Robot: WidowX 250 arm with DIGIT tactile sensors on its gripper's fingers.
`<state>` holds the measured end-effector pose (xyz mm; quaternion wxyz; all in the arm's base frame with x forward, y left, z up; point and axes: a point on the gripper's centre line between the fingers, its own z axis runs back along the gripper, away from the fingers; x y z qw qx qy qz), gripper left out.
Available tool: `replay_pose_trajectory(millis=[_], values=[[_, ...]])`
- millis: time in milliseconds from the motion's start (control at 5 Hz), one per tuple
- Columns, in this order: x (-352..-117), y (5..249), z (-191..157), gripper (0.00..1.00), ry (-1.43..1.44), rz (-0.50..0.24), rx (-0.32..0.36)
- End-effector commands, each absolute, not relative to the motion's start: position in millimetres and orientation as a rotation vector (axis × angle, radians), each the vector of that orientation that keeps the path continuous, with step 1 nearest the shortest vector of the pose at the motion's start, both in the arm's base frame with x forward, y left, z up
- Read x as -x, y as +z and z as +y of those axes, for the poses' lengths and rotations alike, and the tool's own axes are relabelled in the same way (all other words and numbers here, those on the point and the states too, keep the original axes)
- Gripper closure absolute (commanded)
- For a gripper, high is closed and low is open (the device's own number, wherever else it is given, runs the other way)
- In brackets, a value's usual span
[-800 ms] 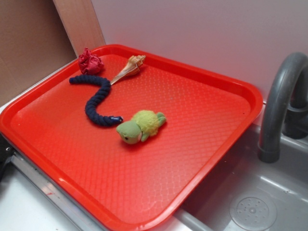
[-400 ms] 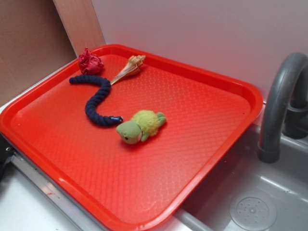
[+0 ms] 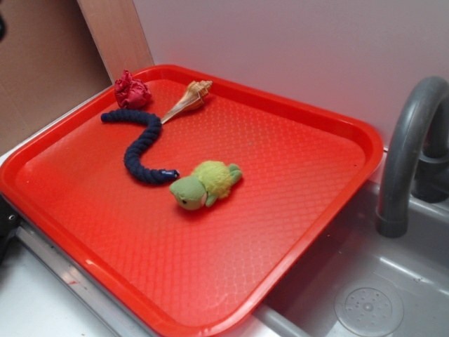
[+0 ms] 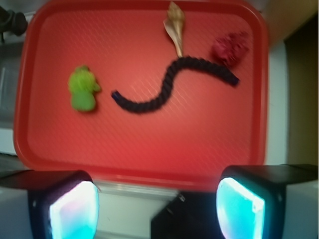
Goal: Grab the green animal.
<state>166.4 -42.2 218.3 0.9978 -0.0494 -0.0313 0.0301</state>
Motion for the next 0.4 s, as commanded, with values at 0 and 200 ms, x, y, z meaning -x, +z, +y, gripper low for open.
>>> replay_pose_trajectory(millis=[0,200], values=[[-222,196,-86,0.00,-0.021,-0.104,0.102],[-241,167,-100,0.00,-0.008,-0.087,0.100]])
